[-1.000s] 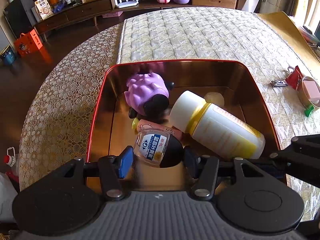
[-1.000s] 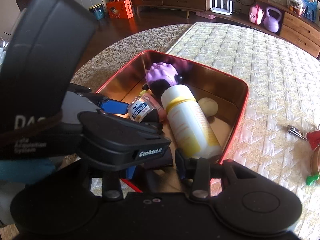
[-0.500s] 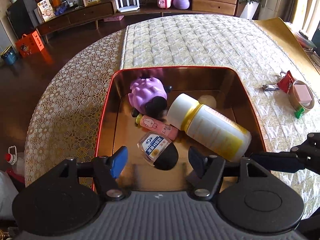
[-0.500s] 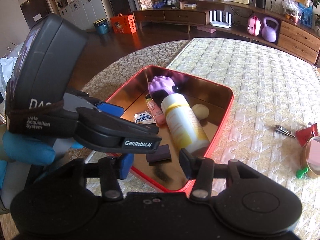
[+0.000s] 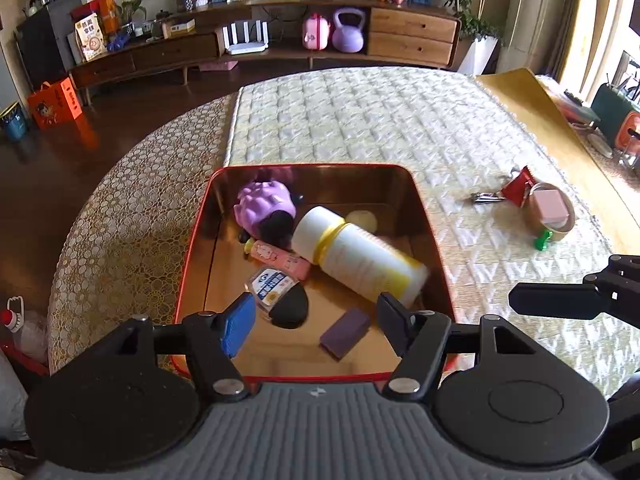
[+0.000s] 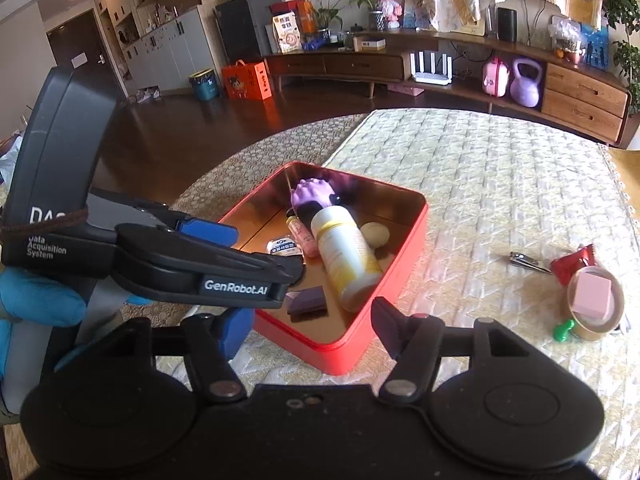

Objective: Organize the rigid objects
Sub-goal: 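Withdraw both tools from the tin toward the tan bowl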

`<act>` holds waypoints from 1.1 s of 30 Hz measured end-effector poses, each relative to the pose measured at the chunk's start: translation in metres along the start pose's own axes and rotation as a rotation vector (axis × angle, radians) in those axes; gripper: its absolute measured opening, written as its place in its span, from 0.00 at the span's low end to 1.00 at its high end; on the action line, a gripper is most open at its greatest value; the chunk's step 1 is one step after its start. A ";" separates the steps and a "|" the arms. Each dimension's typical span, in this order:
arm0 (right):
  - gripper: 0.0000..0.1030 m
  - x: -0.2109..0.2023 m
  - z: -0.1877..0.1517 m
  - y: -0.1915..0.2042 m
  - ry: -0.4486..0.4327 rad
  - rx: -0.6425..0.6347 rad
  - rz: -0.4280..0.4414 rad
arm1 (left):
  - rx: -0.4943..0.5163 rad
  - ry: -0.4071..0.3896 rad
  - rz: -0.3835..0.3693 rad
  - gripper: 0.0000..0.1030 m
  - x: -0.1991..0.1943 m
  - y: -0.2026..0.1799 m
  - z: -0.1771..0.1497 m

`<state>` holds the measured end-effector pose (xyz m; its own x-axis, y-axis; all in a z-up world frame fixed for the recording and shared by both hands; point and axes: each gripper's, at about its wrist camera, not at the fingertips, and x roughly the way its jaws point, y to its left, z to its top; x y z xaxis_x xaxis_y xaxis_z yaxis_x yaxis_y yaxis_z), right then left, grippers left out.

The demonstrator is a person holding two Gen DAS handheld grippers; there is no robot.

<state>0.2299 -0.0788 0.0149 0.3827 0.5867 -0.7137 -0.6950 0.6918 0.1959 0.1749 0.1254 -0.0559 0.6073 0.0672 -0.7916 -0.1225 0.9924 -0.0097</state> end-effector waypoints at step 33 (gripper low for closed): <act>1.00 -0.088 -0.070 -0.145 -0.145 0.231 -0.192 | 0.033 -0.075 -0.178 0.77 -0.005 -0.120 -0.013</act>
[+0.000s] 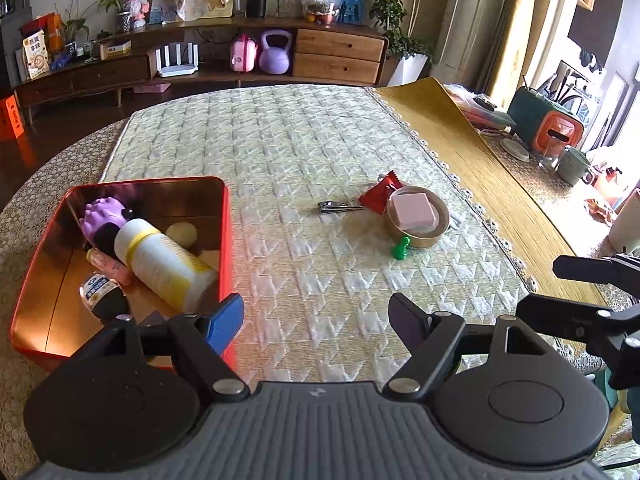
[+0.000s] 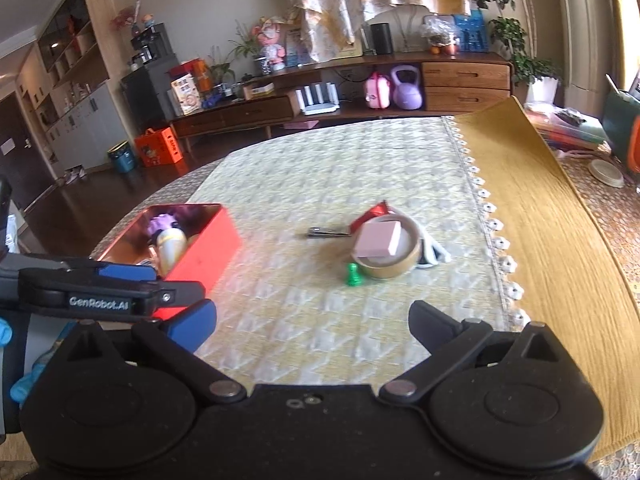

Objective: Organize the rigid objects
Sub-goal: 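Withdraw both tools from the tin toward the tan bowl, then grasp the pink square block off the bowl with the right tool while the left tool grasps the green pawn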

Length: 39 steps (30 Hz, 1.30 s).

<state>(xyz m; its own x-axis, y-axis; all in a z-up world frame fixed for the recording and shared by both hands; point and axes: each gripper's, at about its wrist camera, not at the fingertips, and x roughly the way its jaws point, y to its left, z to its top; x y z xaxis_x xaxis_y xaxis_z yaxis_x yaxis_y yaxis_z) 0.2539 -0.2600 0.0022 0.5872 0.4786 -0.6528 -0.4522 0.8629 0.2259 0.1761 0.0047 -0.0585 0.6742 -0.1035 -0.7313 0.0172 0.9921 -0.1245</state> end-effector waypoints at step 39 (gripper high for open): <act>0.70 0.113 0.060 -0.053 0.109 -0.318 0.071 | 0.073 0.001 -0.025 0.76 0.134 -0.066 0.007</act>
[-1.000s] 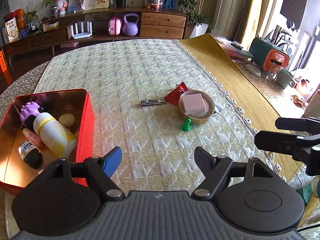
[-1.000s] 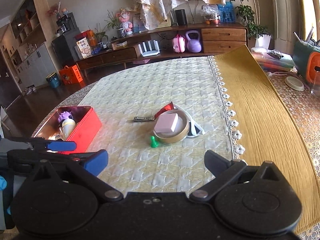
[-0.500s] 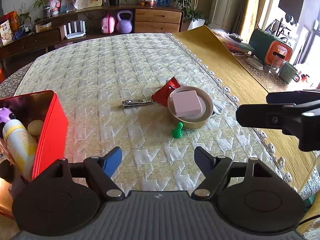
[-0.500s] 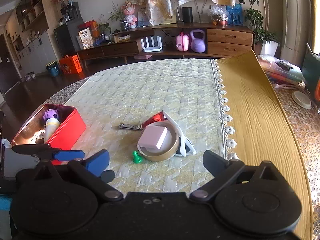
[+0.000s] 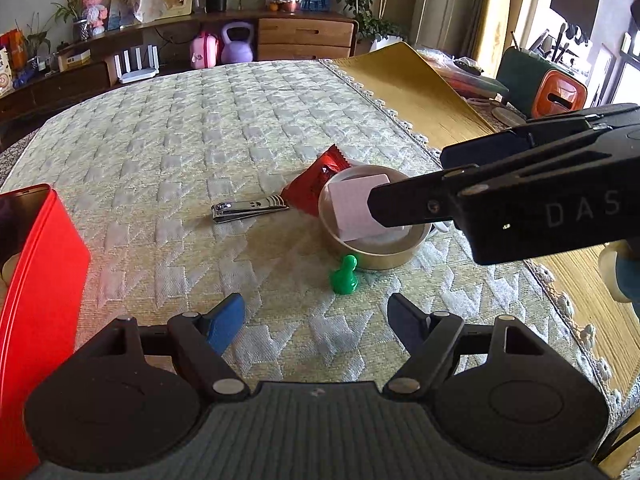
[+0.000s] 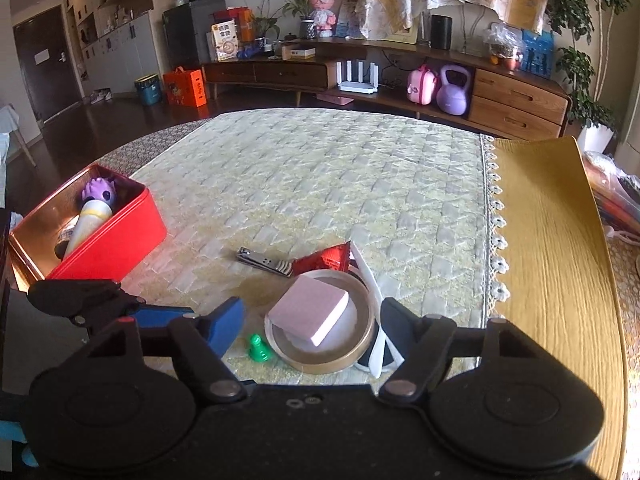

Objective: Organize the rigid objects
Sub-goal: 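Grasp the pink square block off the bowl with the right tool while the left tool grasps the green pawn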

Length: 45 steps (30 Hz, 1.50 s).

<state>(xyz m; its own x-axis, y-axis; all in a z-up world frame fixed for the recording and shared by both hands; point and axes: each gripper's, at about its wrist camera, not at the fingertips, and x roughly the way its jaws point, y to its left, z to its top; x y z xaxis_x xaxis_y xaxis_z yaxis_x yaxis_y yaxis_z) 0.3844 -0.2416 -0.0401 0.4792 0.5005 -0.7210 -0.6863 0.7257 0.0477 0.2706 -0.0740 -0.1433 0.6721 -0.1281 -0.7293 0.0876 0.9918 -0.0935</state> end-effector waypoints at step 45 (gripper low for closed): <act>0.42 0.003 -0.003 0.003 -0.039 0.041 -0.006 | 0.079 -0.041 -0.024 0.14 0.002 -0.009 0.002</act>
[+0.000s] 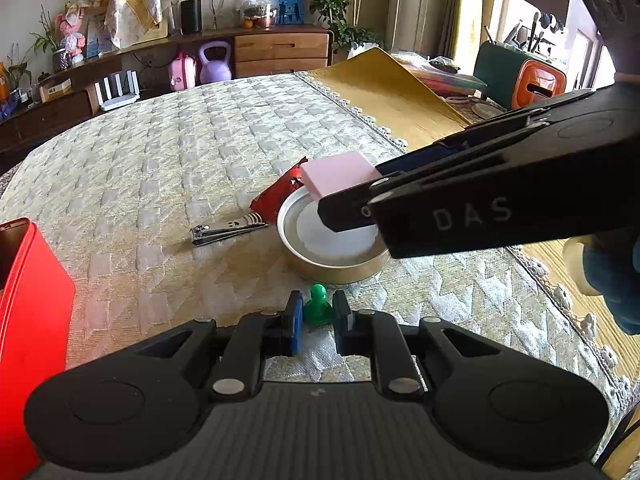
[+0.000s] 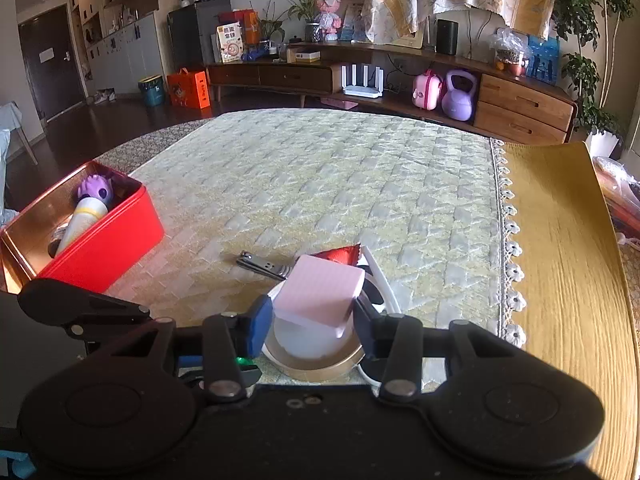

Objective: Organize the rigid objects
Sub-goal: 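Grasp the pink square block off the bowl with the right tool while the left tool grasps the green pawn, then carry the pink block with the right tool while the left tool carries the green pawn into the tin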

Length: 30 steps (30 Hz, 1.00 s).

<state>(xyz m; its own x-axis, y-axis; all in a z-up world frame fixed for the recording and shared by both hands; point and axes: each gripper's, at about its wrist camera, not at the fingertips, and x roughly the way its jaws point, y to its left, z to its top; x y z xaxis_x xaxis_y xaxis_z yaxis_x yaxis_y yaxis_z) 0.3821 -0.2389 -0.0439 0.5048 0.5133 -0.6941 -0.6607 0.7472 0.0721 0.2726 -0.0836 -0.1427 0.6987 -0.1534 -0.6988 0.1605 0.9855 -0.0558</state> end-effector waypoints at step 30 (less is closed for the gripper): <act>0.42 -0.084 0.005 0.098 -0.065 0.030 0.053 | -0.112 -0.020 0.079 0.14 -0.136 0.062 -0.012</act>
<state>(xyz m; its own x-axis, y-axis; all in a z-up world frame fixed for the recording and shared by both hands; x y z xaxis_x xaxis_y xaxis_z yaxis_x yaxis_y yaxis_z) 0.2778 -0.2067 0.0249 0.5055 0.5777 -0.6409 -0.6705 0.7305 0.1295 0.1789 -0.0004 -0.0595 0.7200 -0.0755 -0.6898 0.0269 0.9964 -0.0810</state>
